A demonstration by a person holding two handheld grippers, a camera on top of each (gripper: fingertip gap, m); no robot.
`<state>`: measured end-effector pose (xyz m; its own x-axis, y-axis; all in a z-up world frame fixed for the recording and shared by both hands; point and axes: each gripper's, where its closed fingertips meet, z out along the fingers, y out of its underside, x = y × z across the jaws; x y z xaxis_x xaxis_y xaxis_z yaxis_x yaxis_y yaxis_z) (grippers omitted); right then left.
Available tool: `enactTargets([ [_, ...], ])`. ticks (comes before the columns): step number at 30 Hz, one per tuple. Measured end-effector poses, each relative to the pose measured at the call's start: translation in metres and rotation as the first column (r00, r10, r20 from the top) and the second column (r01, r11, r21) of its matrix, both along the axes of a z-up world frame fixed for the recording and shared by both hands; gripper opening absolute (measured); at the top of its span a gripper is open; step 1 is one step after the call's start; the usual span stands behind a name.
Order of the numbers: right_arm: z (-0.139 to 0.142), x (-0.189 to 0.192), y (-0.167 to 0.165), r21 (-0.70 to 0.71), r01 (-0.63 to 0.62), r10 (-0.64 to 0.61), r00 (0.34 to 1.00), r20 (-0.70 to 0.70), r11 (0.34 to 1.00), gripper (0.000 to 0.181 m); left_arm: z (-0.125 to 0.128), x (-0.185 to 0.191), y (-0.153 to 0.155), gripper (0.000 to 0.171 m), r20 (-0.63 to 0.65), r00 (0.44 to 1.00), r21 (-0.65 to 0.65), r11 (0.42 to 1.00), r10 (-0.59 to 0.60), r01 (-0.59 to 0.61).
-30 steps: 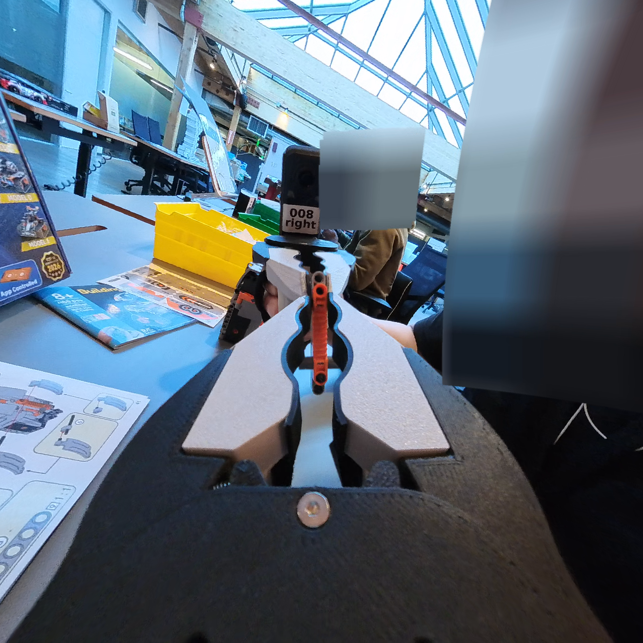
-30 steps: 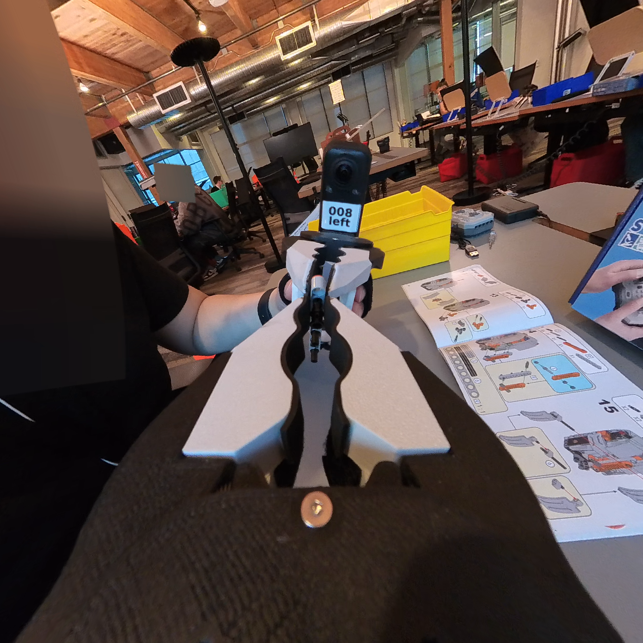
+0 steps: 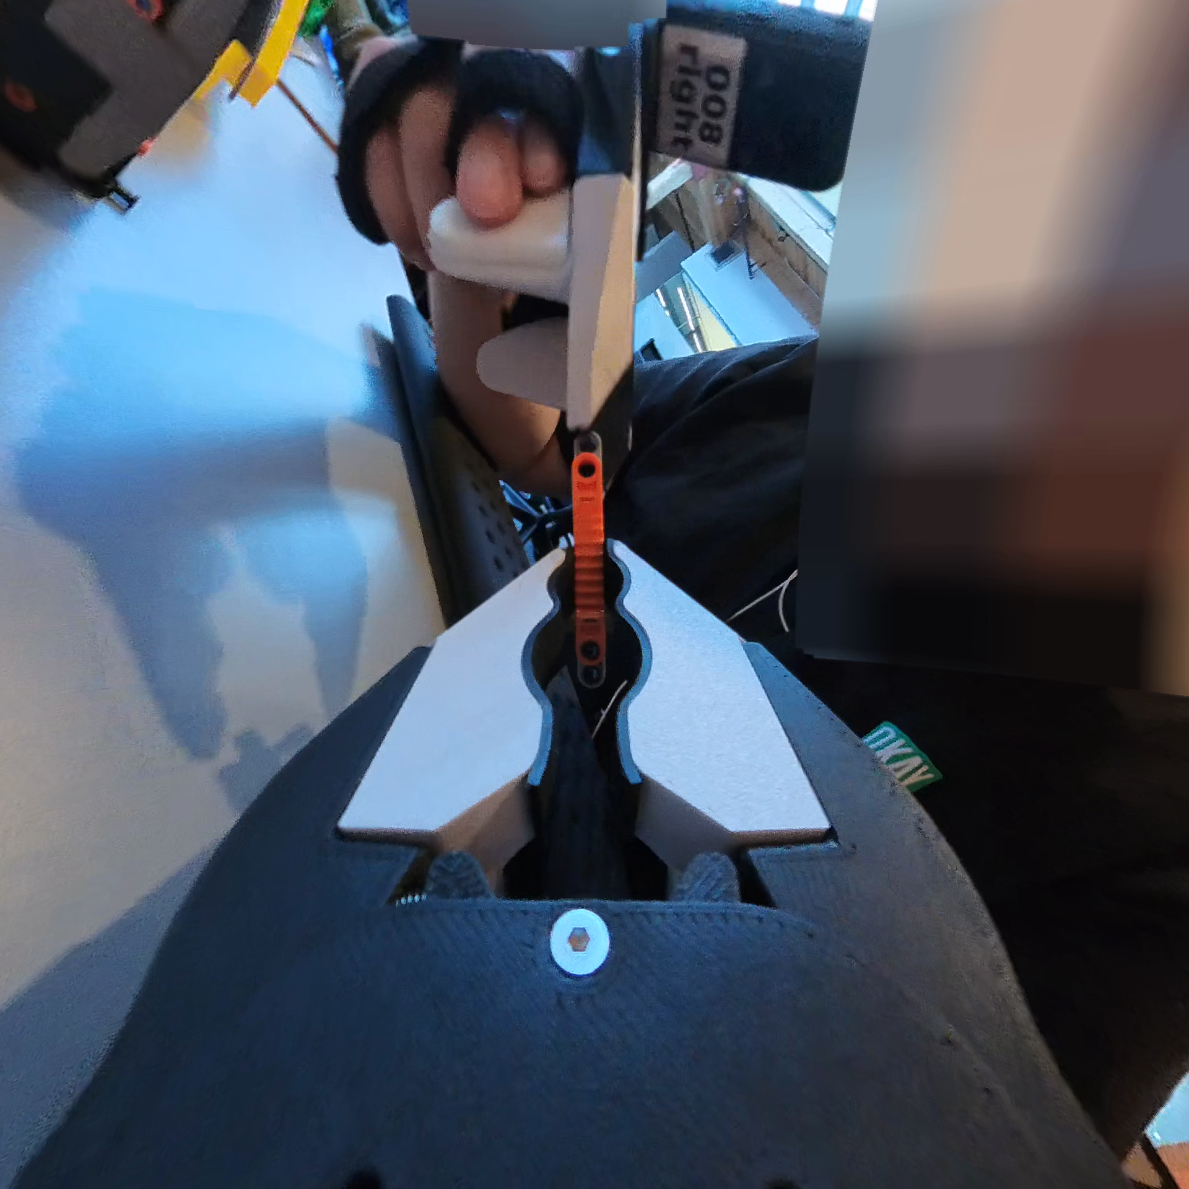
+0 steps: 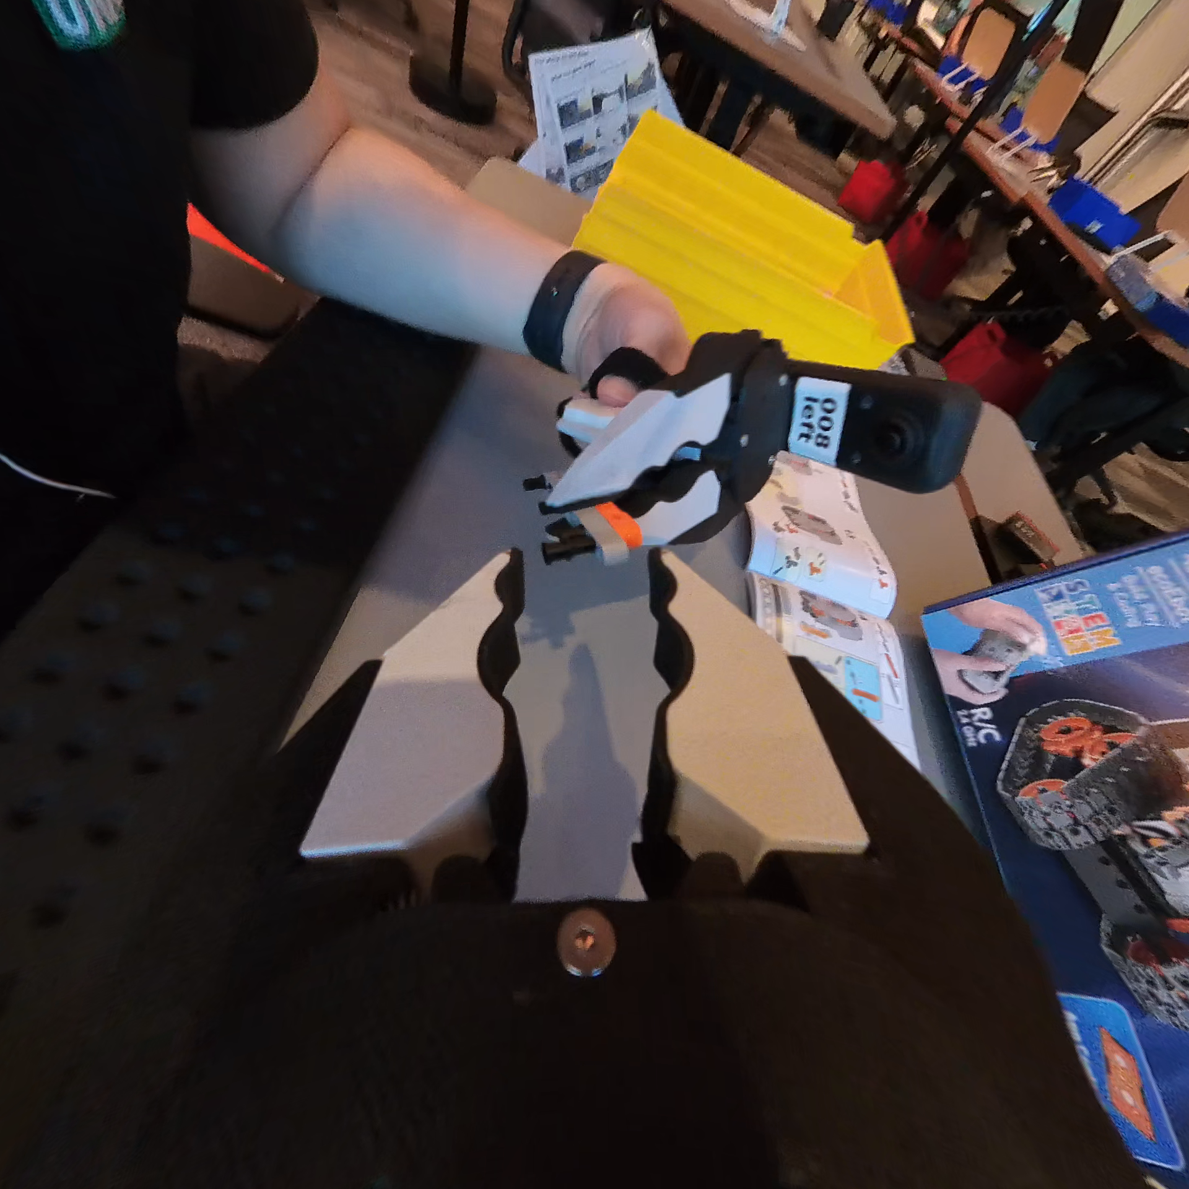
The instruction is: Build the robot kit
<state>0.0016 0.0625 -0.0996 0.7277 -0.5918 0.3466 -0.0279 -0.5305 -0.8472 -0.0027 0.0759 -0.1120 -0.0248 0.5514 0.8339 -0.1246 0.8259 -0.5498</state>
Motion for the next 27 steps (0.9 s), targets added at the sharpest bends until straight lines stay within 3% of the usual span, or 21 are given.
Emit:
enactTargets([
  [7,-0.016,0.001,0.008,-0.029,-0.031,0.029,0.999,-0.042,0.999,0.017,-0.019,-0.003,0.005,0.006,0.050,0.998,0.075,0.996,-0.049,0.046],
  [10,-0.018,0.001,0.007,-0.033,-0.023,0.021,0.998,-0.055,0.999,0.033,-0.023,-0.006,0.011,0.006,0.048,0.995,0.094,0.992,-0.093,0.088],
  [18,-0.025,-0.005,0.010,-0.025,-0.043,0.039,0.991,-0.130,0.999,0.031,-0.023,0.000,0.009,0.006,0.023,0.997,0.110,0.991,-0.079,0.076],
  [27,-0.026,-0.001,0.011,-0.025,-0.024,0.021,0.994,-0.106,0.999,0.024,-0.024,0.000,0.009,0.005,0.020,0.996,0.090,0.992,-0.086,0.083],
])
